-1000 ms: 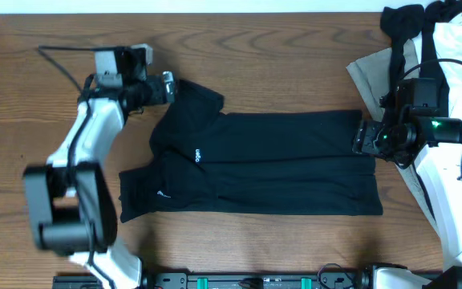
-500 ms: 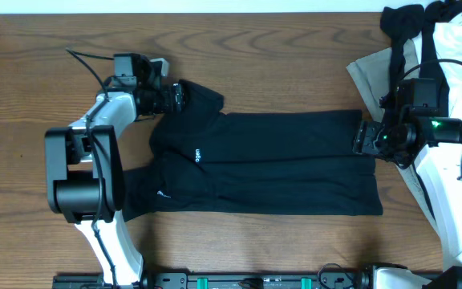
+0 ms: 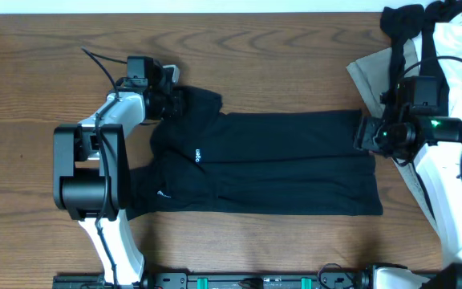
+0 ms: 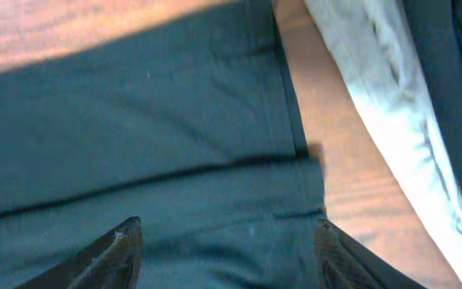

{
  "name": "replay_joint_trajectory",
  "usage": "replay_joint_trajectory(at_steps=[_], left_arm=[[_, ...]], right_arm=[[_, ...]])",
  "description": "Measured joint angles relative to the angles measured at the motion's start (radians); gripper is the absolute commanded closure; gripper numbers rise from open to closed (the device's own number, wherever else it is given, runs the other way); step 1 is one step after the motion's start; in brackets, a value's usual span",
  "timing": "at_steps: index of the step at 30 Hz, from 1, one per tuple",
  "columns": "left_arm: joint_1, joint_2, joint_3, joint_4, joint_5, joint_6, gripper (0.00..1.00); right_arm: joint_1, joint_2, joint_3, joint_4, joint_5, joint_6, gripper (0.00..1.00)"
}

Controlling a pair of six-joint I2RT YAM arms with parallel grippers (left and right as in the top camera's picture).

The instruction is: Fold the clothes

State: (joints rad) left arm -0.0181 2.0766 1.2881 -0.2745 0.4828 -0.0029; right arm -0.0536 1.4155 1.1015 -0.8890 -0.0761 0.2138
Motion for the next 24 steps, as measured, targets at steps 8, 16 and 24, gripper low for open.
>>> replay_joint_trajectory(at_steps=[8,16,24], left_arm=[[0.008,-0.003,0.013,-0.066,-0.015,0.0,0.89],[0.008,-0.012,0.019,-0.108,-0.055,0.0,0.89],[0.008,-0.013,0.02,-0.115,-0.064,0.0,0.89]], right_arm=[[0.0,0.192,0.0,0.29,-0.003,-0.031,0.22],[0.0,0.438,0.0,0.537,-0.005,-0.074,0.21],[0.0,0.525,0.0,0.662,0.001,-0.097,0.21]])
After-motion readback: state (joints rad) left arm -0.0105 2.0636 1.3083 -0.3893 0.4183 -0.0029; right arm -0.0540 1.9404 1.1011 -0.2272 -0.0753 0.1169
